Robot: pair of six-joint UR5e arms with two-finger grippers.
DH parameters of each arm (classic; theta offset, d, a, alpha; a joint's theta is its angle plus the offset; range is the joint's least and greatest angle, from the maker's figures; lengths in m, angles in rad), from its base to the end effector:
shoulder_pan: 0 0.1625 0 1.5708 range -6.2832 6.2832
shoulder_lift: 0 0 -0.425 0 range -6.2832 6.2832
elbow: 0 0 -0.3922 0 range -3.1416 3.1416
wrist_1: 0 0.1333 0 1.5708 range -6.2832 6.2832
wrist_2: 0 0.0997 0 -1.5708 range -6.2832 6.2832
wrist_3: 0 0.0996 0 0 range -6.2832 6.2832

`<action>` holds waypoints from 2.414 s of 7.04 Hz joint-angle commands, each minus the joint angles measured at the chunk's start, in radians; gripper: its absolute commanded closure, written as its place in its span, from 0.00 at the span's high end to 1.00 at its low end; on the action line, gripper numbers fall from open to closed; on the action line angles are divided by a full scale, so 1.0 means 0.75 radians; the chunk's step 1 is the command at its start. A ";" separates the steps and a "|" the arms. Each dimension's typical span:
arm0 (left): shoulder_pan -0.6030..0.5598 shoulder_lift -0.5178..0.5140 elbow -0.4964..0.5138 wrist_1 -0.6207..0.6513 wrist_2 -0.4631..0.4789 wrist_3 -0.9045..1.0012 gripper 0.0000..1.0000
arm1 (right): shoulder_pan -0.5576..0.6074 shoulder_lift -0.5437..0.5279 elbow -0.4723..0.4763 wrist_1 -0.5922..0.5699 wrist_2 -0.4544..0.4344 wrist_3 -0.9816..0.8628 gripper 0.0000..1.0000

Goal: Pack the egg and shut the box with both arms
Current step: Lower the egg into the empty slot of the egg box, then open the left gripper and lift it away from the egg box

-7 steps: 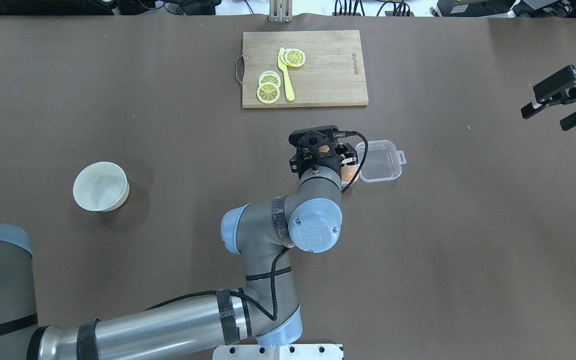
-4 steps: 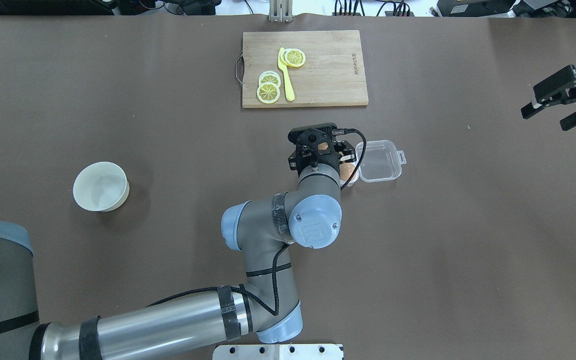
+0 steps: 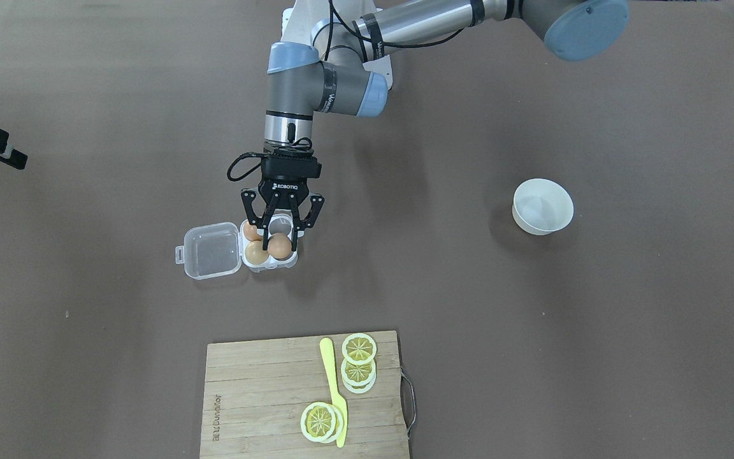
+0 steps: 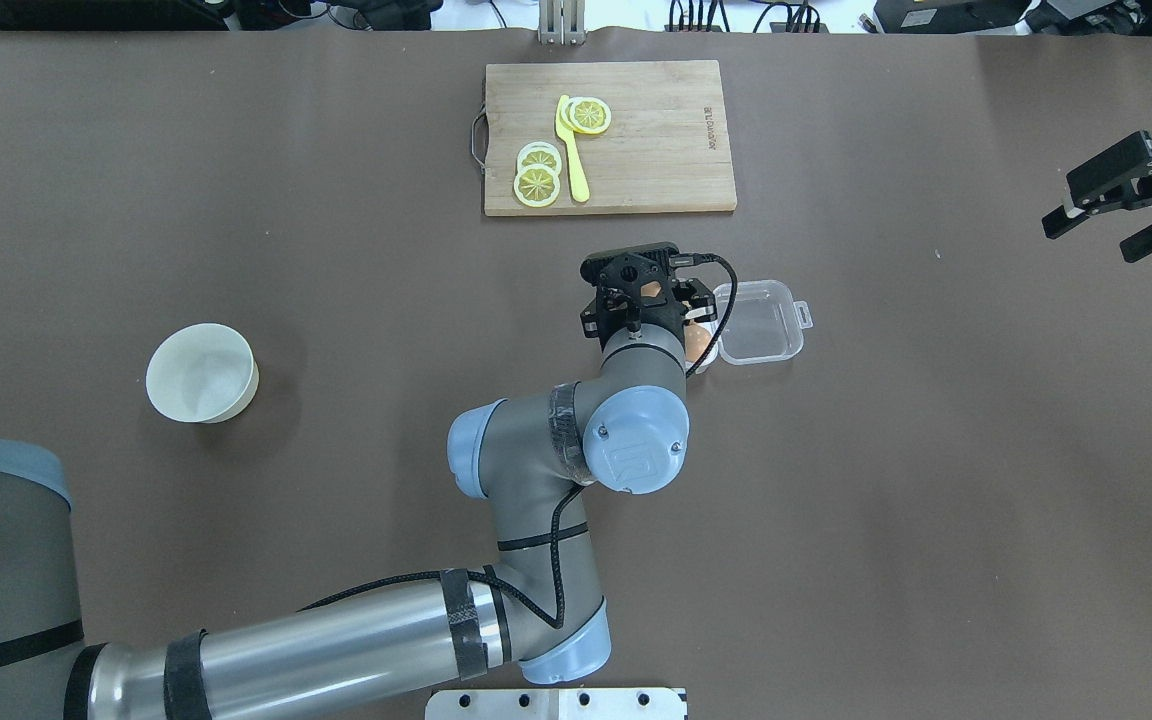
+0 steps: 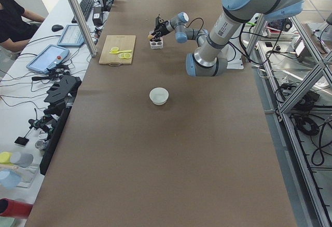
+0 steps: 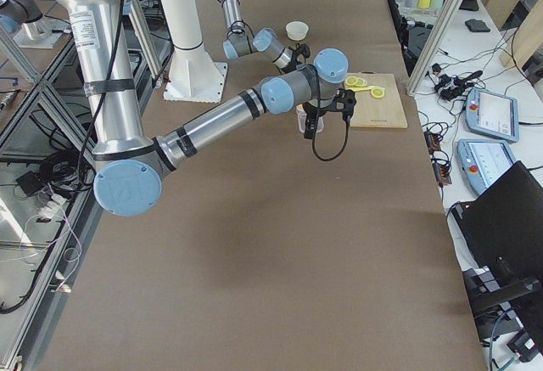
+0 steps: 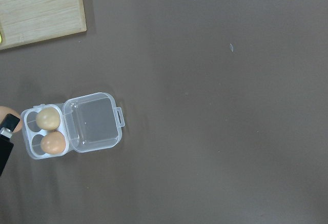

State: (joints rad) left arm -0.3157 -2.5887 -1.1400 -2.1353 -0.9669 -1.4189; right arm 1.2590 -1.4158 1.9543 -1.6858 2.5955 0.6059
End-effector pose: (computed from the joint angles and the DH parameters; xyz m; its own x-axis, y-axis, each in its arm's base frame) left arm 0.7050 -0.4300 0.1107 0.4957 -0.0309 -0.8679 0.6815 0.6334 0.3667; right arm -0.1120 -0.5044 0.3875 0.4770 0.0884 0.8744 0.0097 0.9943 -0.1059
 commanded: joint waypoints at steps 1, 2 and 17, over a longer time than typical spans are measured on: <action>0.002 -0.001 0.000 0.002 0.003 0.000 0.42 | 0.001 0.000 -0.002 0.000 0.000 0.000 1.00; 0.002 -0.001 0.002 0.002 0.003 0.000 0.46 | 0.001 0.000 0.000 0.000 0.000 0.000 1.00; -0.107 0.009 -0.098 -0.018 -0.273 -0.010 0.97 | -0.008 0.030 -0.057 0.120 0.002 -0.016 1.00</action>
State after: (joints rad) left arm -0.3794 -2.5856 -1.2097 -2.1523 -1.1193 -1.4268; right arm 1.2555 -1.4079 1.9367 -1.6573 2.5993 0.5930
